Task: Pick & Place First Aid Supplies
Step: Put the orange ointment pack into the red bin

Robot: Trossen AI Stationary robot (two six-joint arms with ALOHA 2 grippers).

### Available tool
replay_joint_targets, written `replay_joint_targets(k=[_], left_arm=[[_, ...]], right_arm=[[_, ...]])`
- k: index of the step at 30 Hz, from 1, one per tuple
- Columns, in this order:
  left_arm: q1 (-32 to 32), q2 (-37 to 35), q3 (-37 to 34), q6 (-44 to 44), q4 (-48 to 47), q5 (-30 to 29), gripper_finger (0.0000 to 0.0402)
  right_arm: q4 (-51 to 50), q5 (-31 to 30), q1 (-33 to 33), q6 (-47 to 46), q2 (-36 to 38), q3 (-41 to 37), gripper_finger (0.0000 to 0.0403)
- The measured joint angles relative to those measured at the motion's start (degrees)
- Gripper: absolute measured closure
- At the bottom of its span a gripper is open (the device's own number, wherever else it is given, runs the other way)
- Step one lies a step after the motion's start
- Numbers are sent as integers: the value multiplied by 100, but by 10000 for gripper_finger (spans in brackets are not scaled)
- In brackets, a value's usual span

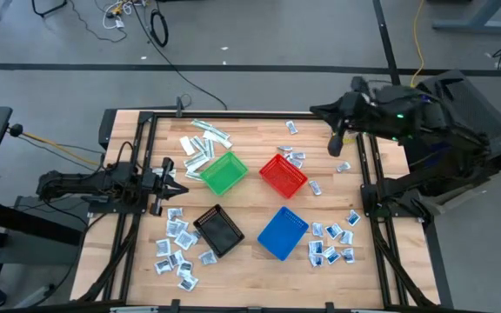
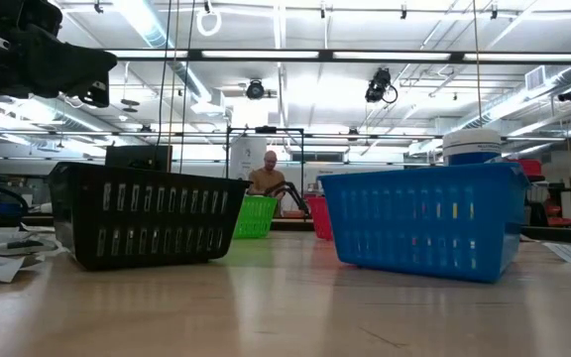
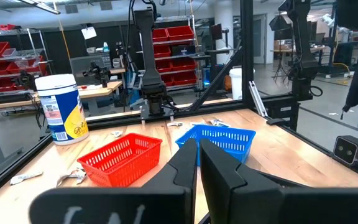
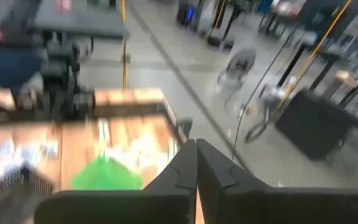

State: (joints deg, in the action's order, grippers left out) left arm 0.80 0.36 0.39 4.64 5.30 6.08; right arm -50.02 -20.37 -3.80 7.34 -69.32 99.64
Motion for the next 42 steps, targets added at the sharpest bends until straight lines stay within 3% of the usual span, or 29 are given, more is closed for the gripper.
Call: replay_joint_targets(k=[7,14,22,30,42], left_arm=[[1,-2,1,0,-2,1,376],[1,-2,-1,0,-2,-1,376],[1,0,0,0,0,-1,376],[2,0,0,0,-2,-1,376],[0,-2,-1,0,0,-1,376]], right_arm=[[-1436,1148,-1073,-18,-8,-1,397],[-2481,1500,-1967,311,-4,-1,397],[-2686,1551,-2729,417,4,-94,397],[-2651,1546,-3167,415,168,-1543,397],[-2439,1529,-3252,320,225,-3560,397]])
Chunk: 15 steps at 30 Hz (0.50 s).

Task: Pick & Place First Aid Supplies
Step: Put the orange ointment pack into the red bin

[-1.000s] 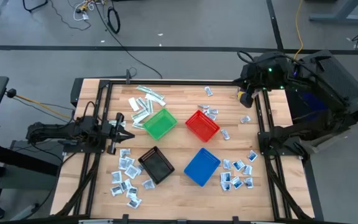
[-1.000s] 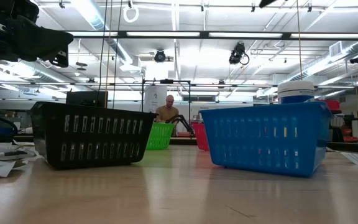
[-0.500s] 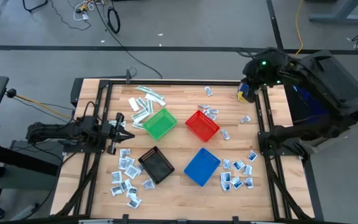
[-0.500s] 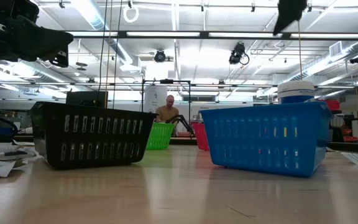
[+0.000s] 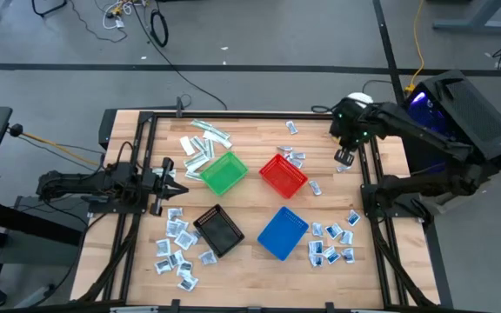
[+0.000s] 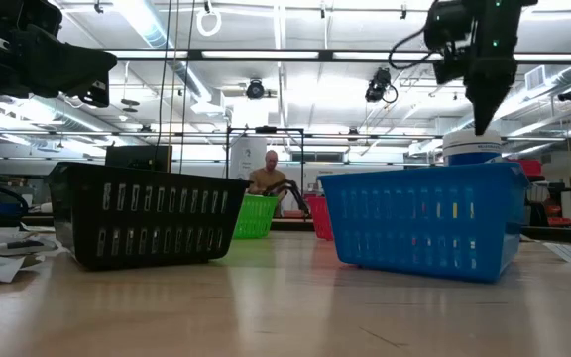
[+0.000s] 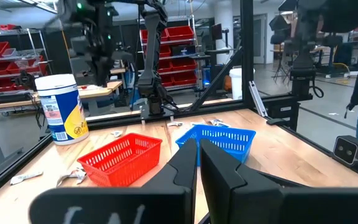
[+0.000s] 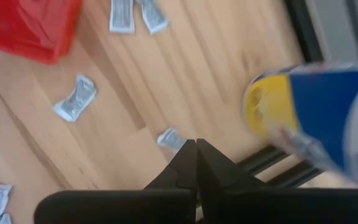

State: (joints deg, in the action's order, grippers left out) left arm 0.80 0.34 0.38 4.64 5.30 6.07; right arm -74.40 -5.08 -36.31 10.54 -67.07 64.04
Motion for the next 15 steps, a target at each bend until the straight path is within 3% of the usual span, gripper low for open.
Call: replay_joint_targets(k=[7,15], left_arm=[[2,2,2,0,-2,0,376],[1,1,1,0,-2,0,376]], right_arm=[[134,0,13,-24,-2,-445,397],[448,0,13,1051,-2,-755,397]])
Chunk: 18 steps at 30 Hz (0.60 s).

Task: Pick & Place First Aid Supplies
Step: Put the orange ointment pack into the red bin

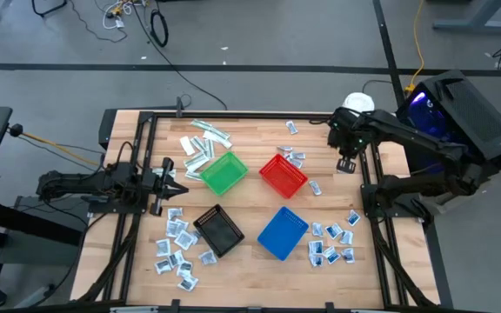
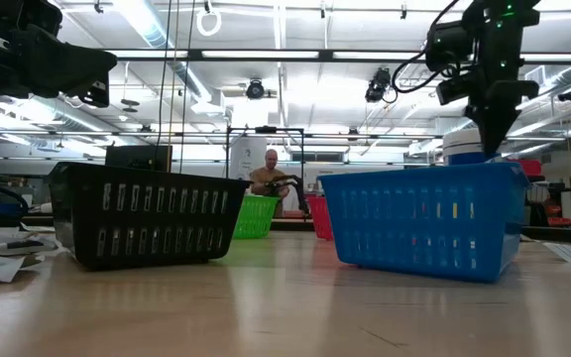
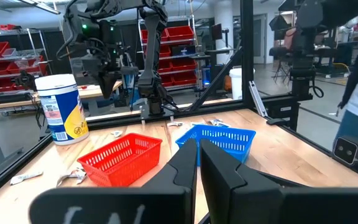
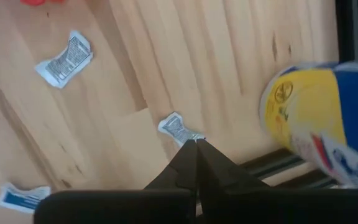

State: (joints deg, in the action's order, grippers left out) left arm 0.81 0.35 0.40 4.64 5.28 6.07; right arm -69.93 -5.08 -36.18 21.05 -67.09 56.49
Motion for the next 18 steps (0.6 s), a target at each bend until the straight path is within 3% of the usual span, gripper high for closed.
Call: replay_joint_targets(k=[9,18], left_arm=[[0,1,1,0,0,0,376],[0,0,0,0,1,0,376]], right_arm=[[85,223,0,1307,9,-6,384],[122,345,2,2162,11,-9,287]])
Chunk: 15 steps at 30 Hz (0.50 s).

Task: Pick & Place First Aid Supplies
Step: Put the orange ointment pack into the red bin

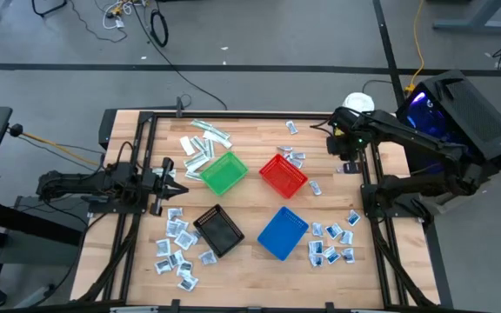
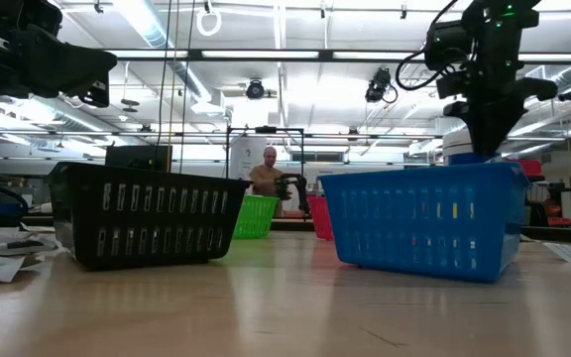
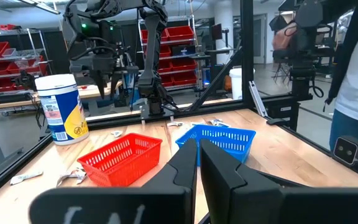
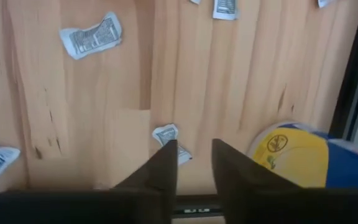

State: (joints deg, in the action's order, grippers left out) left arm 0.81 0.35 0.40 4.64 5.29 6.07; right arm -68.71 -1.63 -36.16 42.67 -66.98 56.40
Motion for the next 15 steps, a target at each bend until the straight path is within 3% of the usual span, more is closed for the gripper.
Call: replay_joint_targets(k=[8,15], left_arm=[[-1,0,0,0,-1,0,376],[-1,-1,1,0,1,0,376]], right_arm=[[0,-24,-1,83,0,0,175],[375,-525,-2,-9,1,-476,112]])
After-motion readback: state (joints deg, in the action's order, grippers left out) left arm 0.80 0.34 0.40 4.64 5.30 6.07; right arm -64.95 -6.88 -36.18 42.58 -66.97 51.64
